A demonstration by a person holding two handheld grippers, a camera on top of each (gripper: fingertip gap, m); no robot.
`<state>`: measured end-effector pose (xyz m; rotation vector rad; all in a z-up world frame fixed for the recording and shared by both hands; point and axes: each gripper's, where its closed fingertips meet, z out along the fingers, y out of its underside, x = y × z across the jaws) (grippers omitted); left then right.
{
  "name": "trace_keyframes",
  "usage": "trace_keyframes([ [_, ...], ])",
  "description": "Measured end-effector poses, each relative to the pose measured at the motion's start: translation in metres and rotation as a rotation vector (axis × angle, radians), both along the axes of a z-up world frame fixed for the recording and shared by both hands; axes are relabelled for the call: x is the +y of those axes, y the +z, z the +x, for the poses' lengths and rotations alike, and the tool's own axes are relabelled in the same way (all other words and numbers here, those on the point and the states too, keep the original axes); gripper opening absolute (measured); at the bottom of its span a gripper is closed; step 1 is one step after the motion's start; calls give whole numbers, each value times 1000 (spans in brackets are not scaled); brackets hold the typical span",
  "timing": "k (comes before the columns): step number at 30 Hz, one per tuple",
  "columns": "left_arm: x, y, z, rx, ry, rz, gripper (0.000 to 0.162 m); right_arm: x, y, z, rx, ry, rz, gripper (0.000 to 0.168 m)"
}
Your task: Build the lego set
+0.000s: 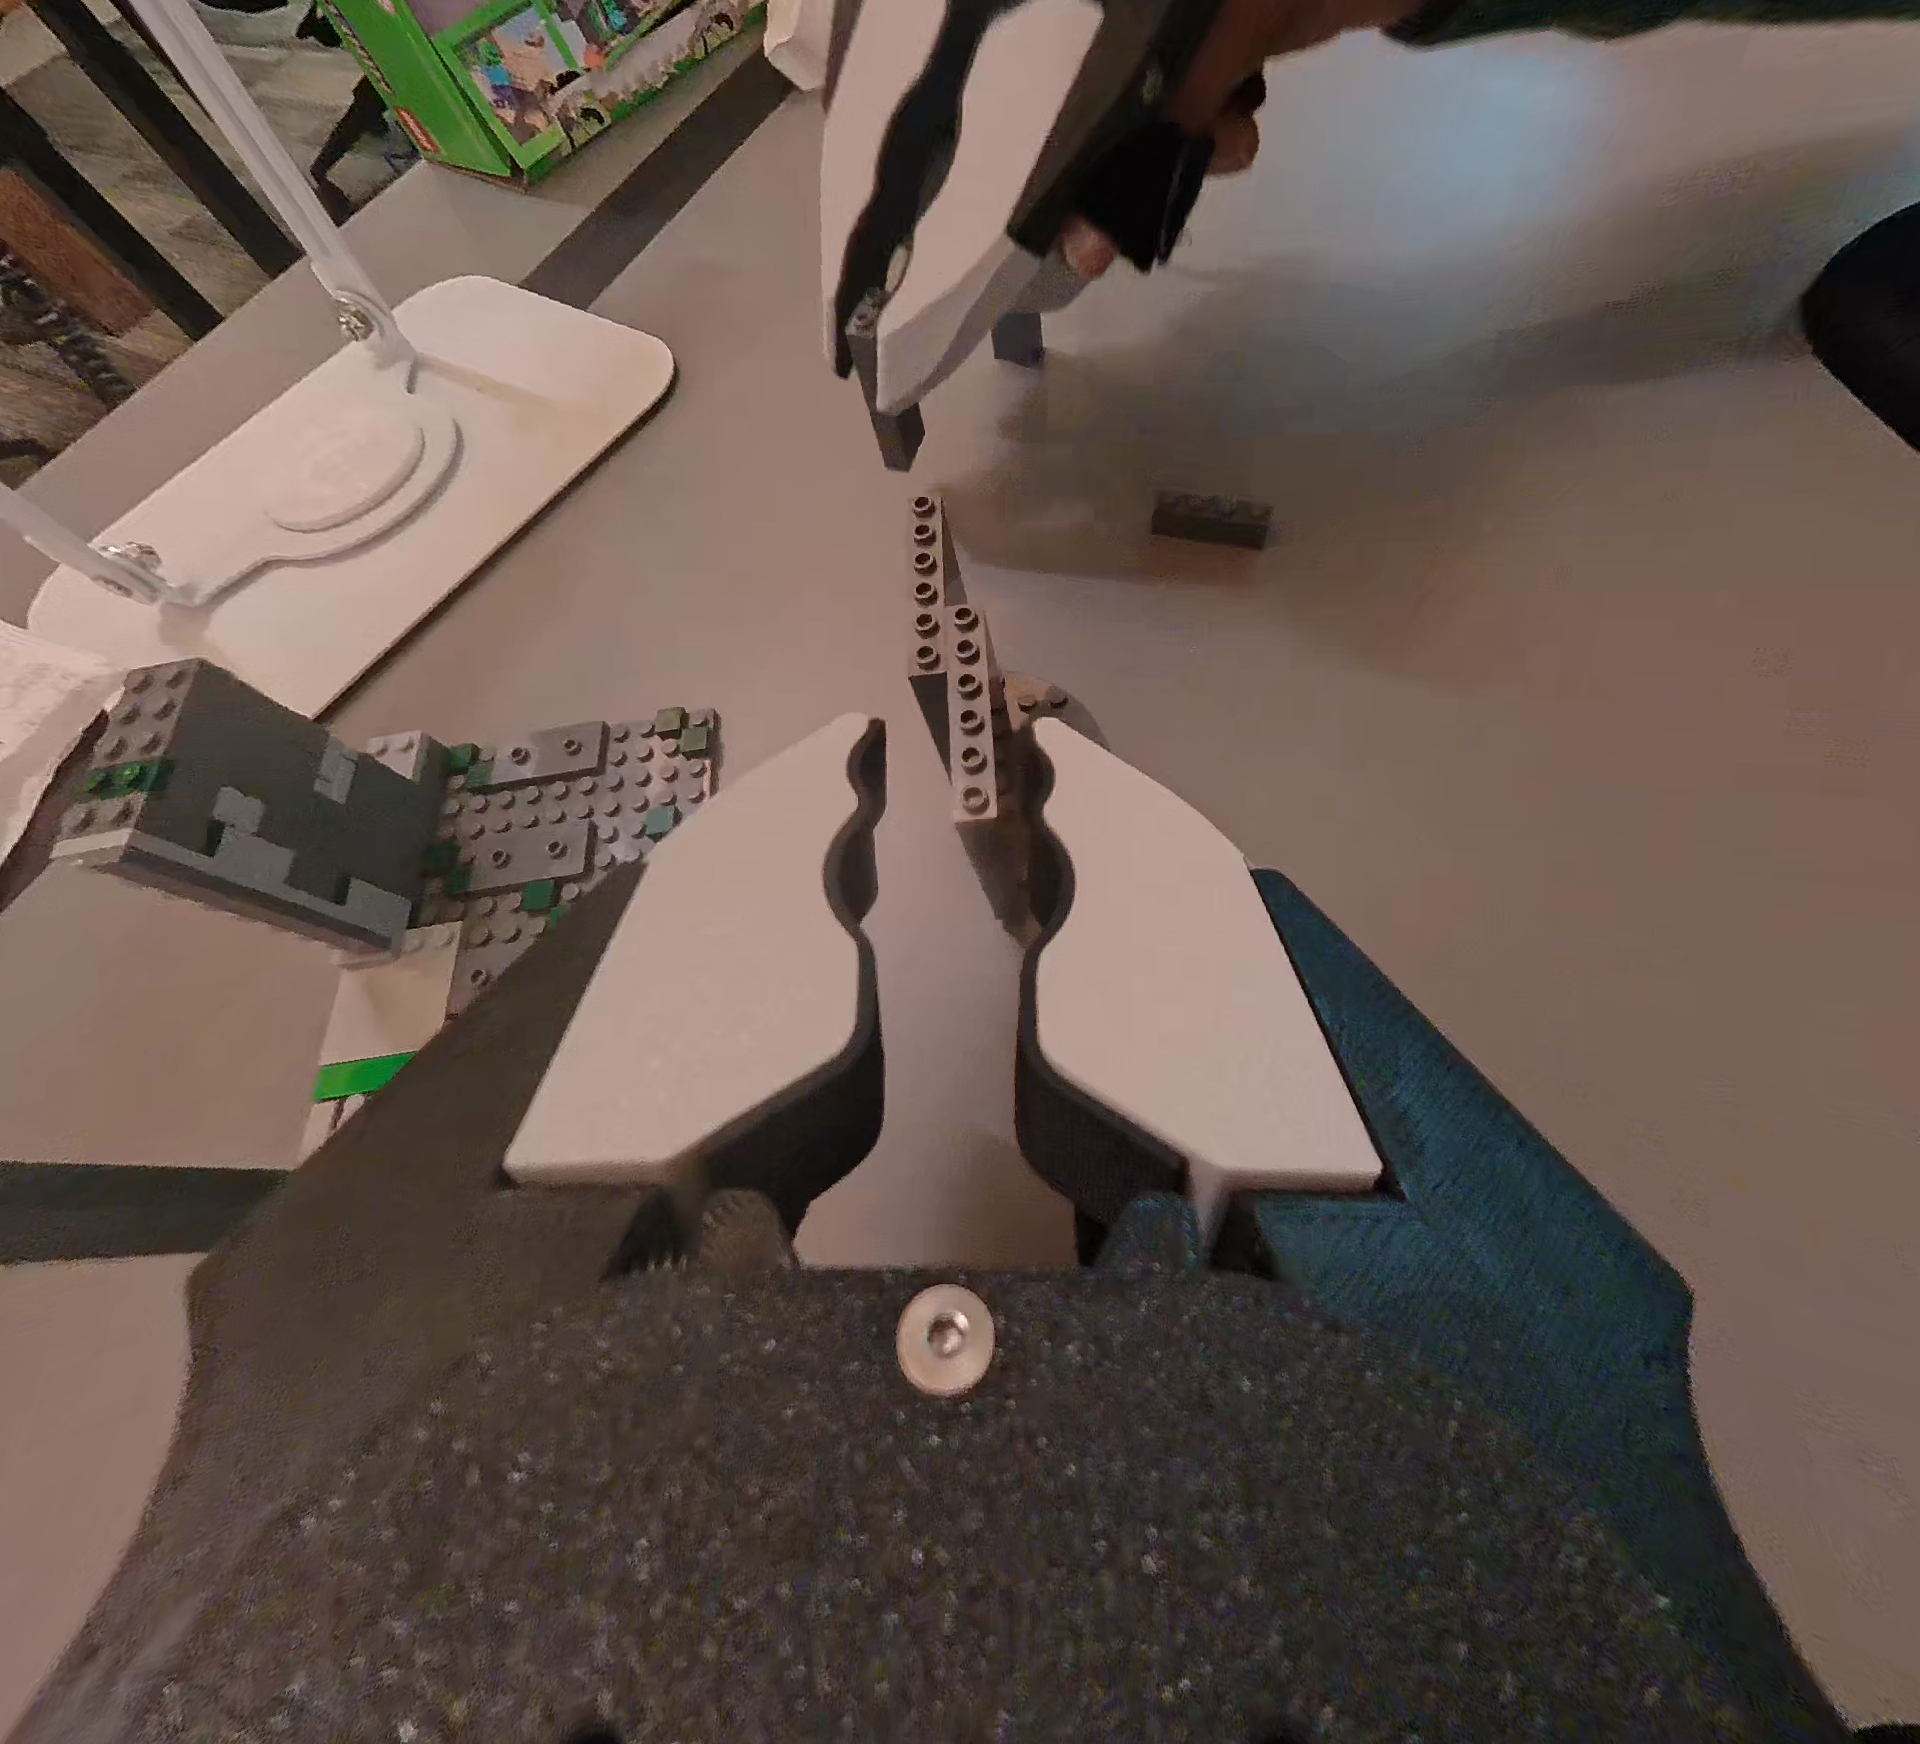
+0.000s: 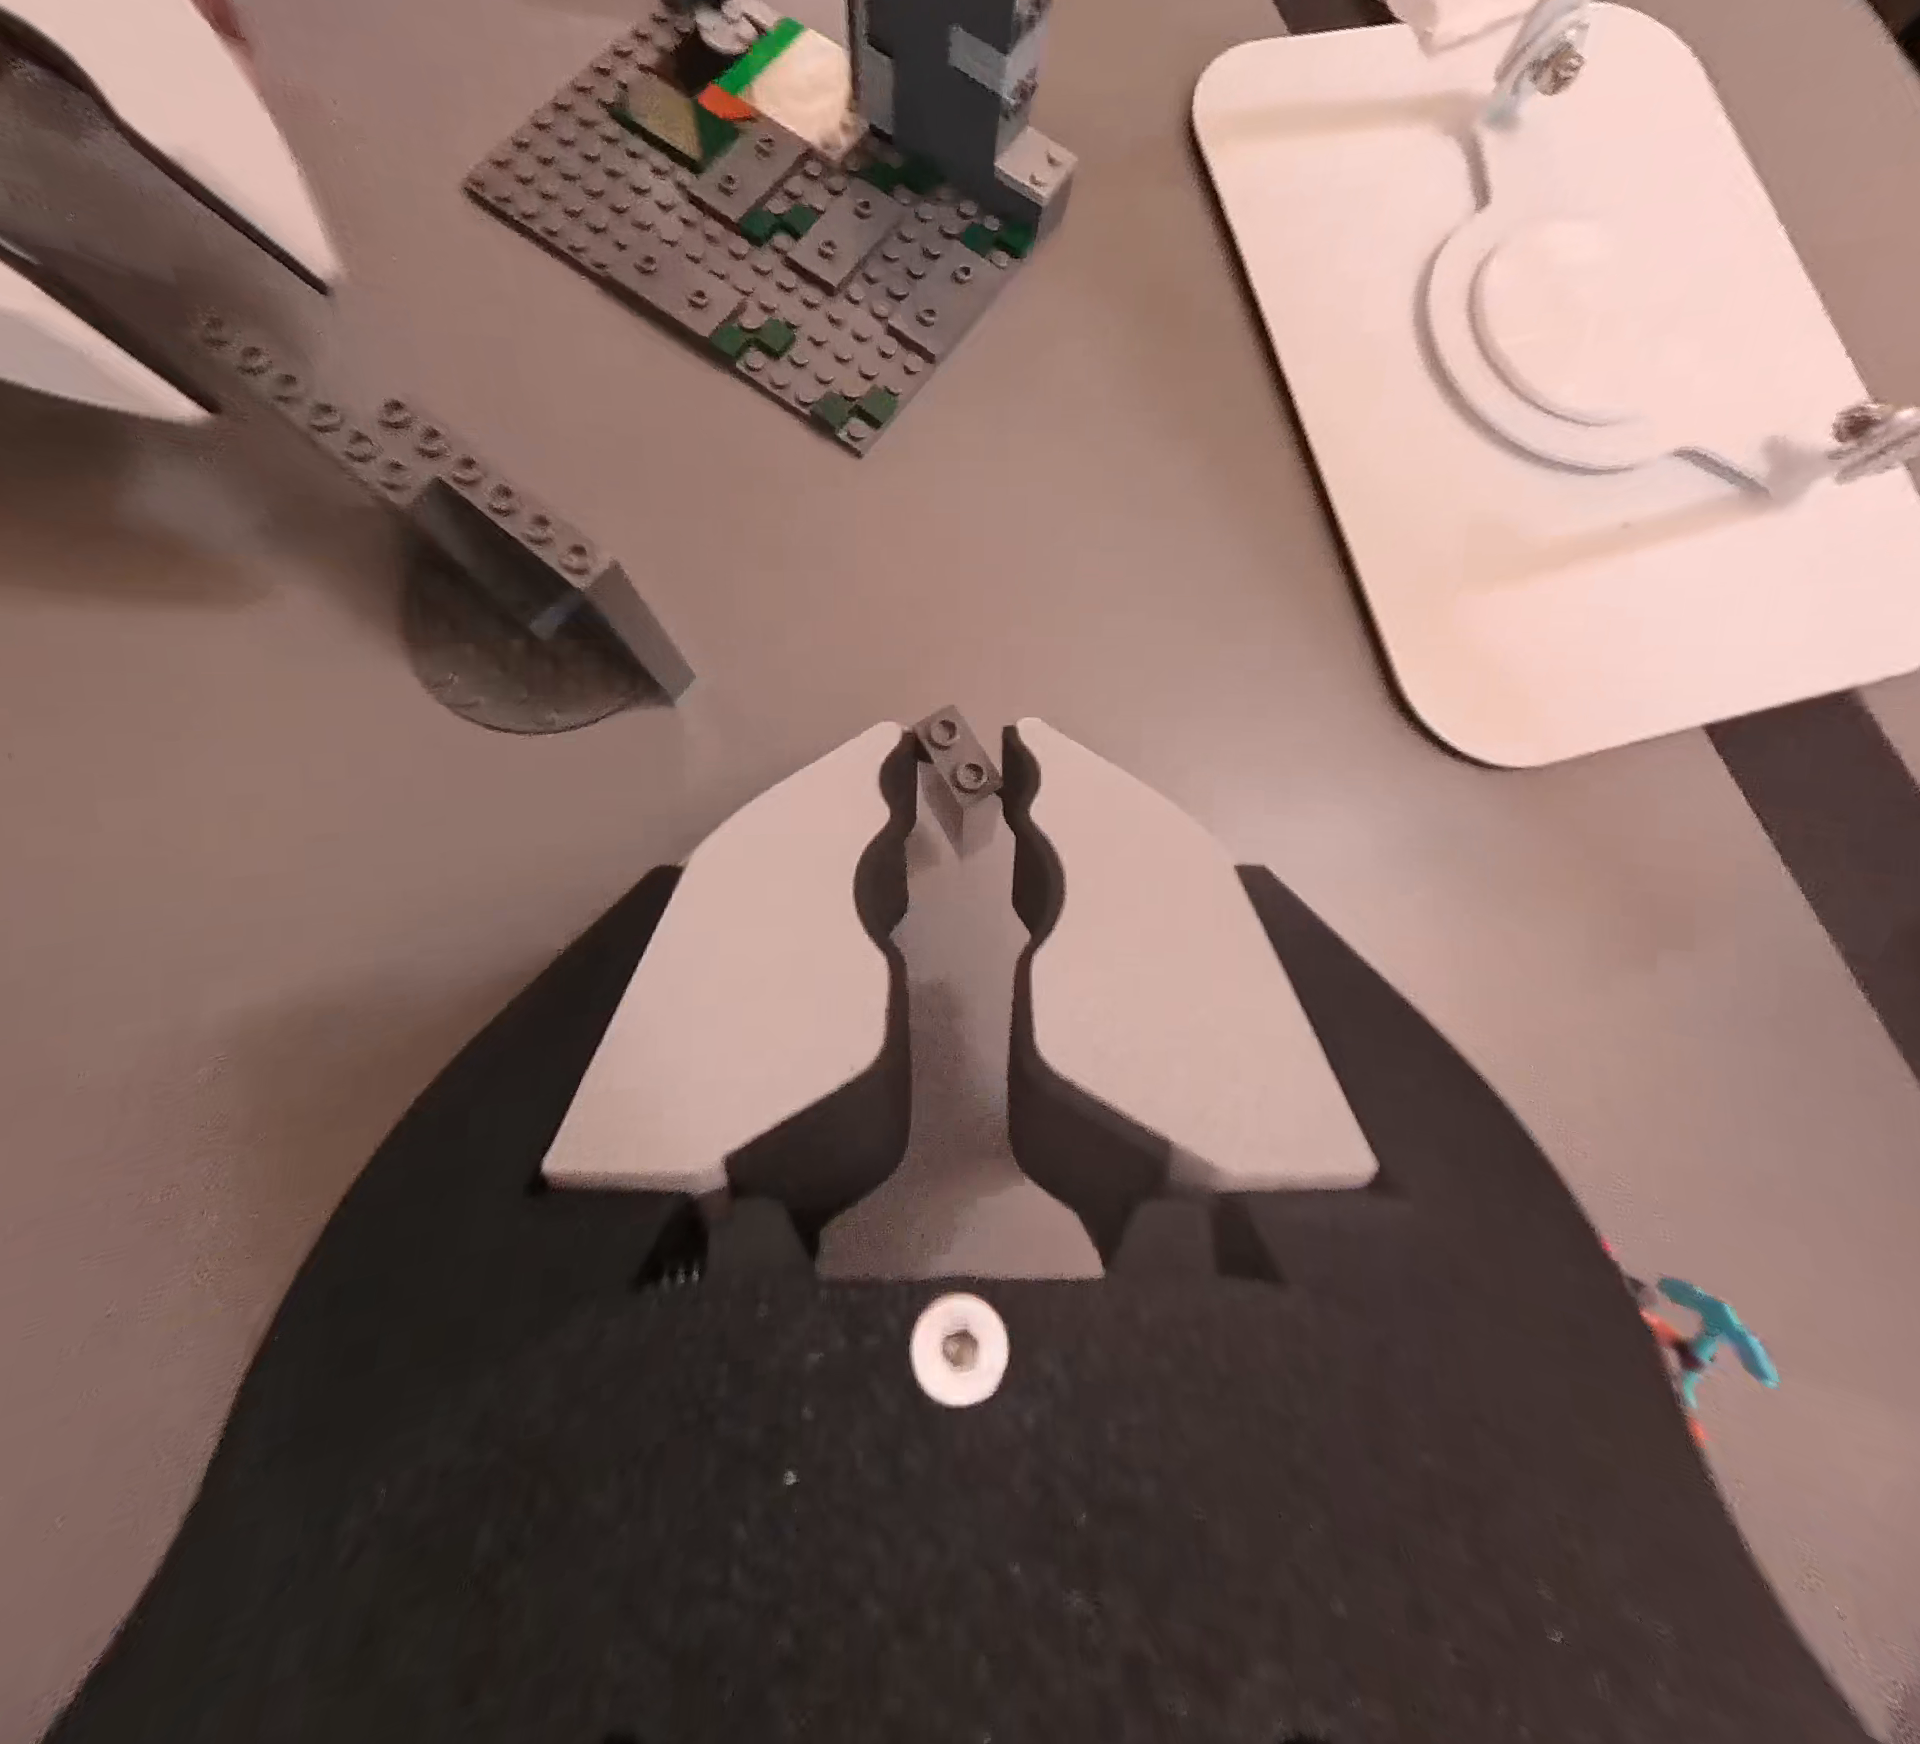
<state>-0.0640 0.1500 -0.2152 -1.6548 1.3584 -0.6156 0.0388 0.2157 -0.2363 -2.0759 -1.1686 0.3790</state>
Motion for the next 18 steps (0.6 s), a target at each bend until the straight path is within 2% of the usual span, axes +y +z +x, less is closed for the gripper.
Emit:
trace_keyframes([
  [4,3,-1,0,-22,8,-18,23,-3,-15,2,-42,-18,35,15],
  [18,3,-10,2,-14,4,-47,23,0,-14,2,-54,-18,33,21],
])
